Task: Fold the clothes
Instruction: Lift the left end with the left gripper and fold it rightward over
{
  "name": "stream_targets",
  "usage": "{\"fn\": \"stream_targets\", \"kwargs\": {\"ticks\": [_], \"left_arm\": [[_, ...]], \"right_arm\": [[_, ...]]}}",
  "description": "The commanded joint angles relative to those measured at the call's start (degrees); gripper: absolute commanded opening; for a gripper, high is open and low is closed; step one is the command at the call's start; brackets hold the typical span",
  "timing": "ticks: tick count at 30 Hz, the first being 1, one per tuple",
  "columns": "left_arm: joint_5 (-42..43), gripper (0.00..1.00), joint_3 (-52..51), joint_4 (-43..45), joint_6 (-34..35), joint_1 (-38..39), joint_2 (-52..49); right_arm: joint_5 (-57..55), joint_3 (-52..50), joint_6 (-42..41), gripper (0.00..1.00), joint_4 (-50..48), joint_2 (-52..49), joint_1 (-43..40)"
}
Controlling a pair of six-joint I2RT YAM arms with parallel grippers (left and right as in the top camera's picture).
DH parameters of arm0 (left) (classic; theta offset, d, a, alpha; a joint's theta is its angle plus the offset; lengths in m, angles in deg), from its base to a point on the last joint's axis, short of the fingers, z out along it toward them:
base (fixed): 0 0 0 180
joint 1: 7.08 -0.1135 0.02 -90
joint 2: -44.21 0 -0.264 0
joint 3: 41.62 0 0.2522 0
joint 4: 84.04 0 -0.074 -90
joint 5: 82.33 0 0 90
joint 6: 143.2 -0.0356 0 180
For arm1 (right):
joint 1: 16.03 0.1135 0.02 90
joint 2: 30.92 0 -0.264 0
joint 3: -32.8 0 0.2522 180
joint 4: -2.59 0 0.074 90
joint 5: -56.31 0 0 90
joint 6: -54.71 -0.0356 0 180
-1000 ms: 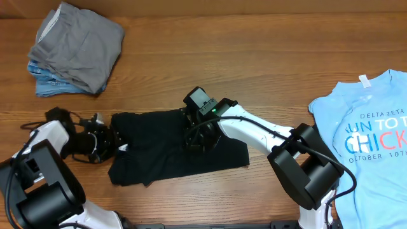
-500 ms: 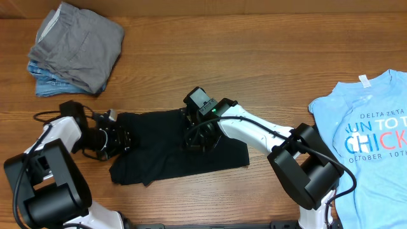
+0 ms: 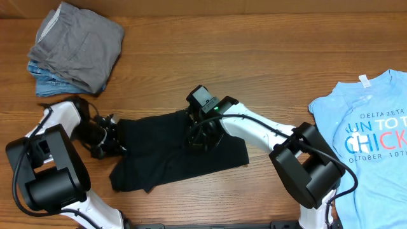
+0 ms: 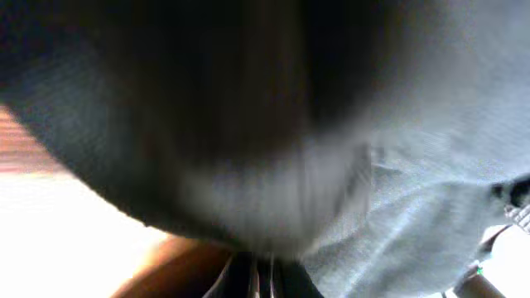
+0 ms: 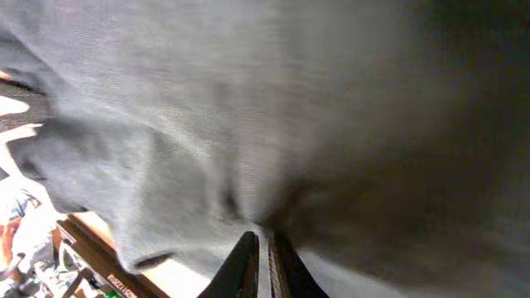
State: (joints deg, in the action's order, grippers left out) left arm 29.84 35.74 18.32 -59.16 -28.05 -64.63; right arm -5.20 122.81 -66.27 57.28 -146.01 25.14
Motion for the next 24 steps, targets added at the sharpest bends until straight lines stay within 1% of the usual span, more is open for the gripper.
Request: {"fn": "stream_targets", "kwargs": {"ticks": [1,7,11,17,19,22,24], "left_arm": [[-3.3,0.04,8.4,-4.5,0.0,0.3,2.0],[-4.5,0.04,20.2,-14.8,0.5,0.9,6.1],[-4.6,0.04,24.3,-18.2,2.6,3.8,9.4],[-4.9,0.04,25.0,-17.1,7.3,13.4,11.6],[-7.2,0.04,24.5,-16.1,9.6,17.3,11.3],[-12.9,0.04,23.6,-15.0,14.5,23.4,10.6],[-13.8,0.05,23.4,-14.0,16.7,27.2,9.7]], "right_arm": [[-2.9,3.0,1.2,0.09,2.3,6.2,-2.3],[-4.9,5.6,1.2,0.09,8.8,13.4,-8.4],[-4.9,6.0,1.4,0.09,12.2,16.7,-14.4],[-4.8,6.0,3.9,0.09,16.4,19.3,-24.2],[-4.8,6.0,5.5,0.09,17.6,19.4,-26.5],[-4.2,6.0,7.6,0.09,19.4,19.4,-28.6],[-4.3,6.0,8.9,0.09,20.1,19.4,-29.1]]}}
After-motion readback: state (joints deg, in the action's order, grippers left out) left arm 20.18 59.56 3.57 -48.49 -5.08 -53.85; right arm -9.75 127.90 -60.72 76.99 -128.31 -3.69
